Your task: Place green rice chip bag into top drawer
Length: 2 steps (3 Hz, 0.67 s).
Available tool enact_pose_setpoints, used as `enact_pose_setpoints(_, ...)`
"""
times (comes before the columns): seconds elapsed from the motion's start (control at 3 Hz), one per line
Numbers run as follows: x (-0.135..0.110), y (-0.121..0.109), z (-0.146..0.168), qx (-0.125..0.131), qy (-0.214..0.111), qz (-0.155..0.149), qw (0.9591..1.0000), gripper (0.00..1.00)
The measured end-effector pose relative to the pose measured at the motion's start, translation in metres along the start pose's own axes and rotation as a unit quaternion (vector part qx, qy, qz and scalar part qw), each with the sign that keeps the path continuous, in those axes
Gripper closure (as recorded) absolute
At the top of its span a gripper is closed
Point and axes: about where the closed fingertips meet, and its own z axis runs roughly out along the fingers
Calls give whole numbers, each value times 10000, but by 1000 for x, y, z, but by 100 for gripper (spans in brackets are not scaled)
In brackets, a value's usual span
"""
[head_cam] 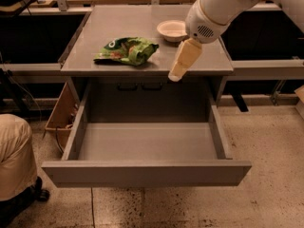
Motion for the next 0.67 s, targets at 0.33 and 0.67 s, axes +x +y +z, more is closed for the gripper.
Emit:
enact_pose_setpoints(0.33, -13, -2, 15, -18, -283, 138, 9995, 0)
enact_pose_setpoints(0.67, -33, -12, 43, 9, -673, 315, 9972, 0)
